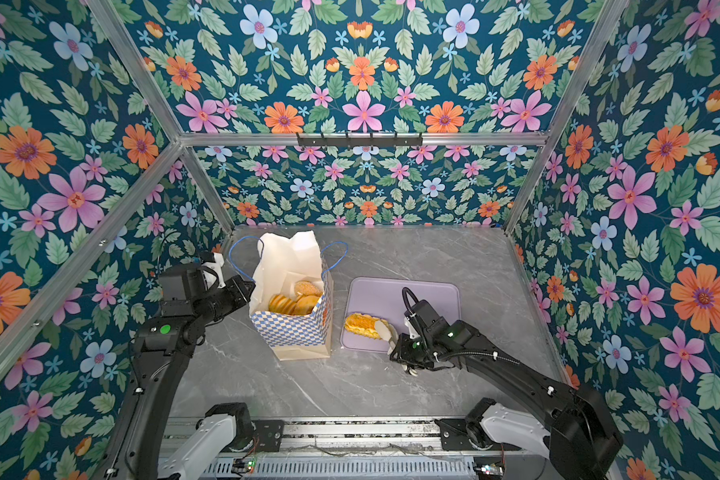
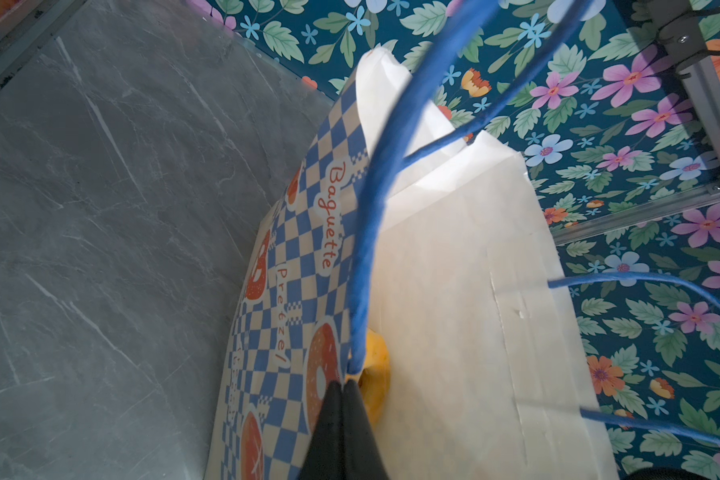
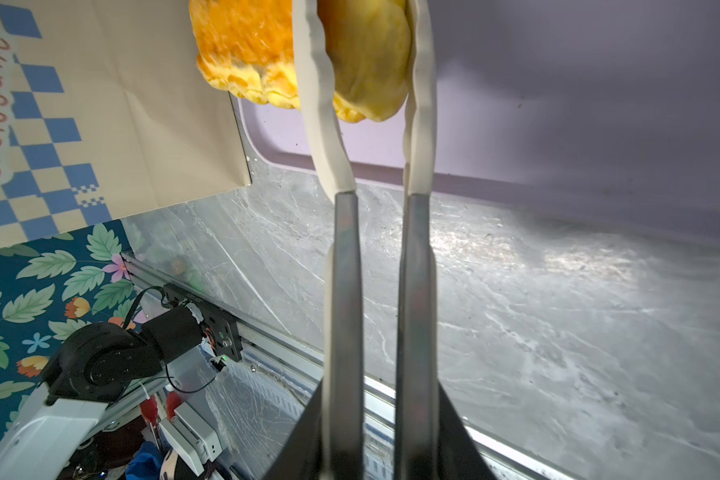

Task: Place the fake bread into the paper bag
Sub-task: 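Pinch the ridged yellow bread with the tongs and lift it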

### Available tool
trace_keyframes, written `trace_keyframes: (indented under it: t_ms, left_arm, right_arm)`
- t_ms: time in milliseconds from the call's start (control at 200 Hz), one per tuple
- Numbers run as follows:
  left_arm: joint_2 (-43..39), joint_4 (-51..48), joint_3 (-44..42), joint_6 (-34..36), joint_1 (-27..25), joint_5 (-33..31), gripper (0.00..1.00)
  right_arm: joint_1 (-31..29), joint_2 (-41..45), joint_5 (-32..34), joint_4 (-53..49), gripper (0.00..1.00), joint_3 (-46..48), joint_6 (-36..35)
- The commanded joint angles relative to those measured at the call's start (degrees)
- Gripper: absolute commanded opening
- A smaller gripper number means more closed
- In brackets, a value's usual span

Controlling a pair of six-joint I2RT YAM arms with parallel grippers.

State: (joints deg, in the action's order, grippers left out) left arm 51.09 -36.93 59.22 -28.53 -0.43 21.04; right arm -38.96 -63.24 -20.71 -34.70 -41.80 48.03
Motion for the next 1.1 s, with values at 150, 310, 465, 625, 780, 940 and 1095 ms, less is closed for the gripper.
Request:
trace_keyframes:
  t_ms: [150,310,465,625,780,940,1095]
  left_arm:
    - [-0.3,0.54,0.37,-0.37,-0.01,0.25,0.05]
    - [-0.31,0.54,0.43,-0.37,-0.01,0.31,0.05]
    - [-0.31,0.54,0.5,-0.38,-0.01,0.23,0.05]
    - [-0.22,0.57,0.54,-0.38,-0.01,0.23,0.05]
    - [-0.12,0.63,0.56,-0.45,-0.04,0.18,0.05]
    - [-0.06,0.63,0.54,-0.42,-0.04,0.16,0.05]
    - [-0.1,0.78,0.37,-0.42,-0.01,0.17,0.05]
  right_arm:
    - [1.9,3.74,1.96,-2.1,0.28,-0.28,0.41]
    - [3.54,5.87,2.16,-4.16,0.27,-0.71,-0.38]
    - [5.3,7.57,2.17,-6.18,0.27,-1.78,-1.35]
    - [6.73,8.77,2.33,-8.3,0.27,-3.42,-2.41]
    - [7.83,9.53,2.43,-10.18,0.27,-5.65,-3.42]
    - [8.18,9.72,2.94,-11.78,0.27,-8.14,-4.32]
    - [8.35,9.72,3.31,-12.96,0.27,-10.14,-4.94]
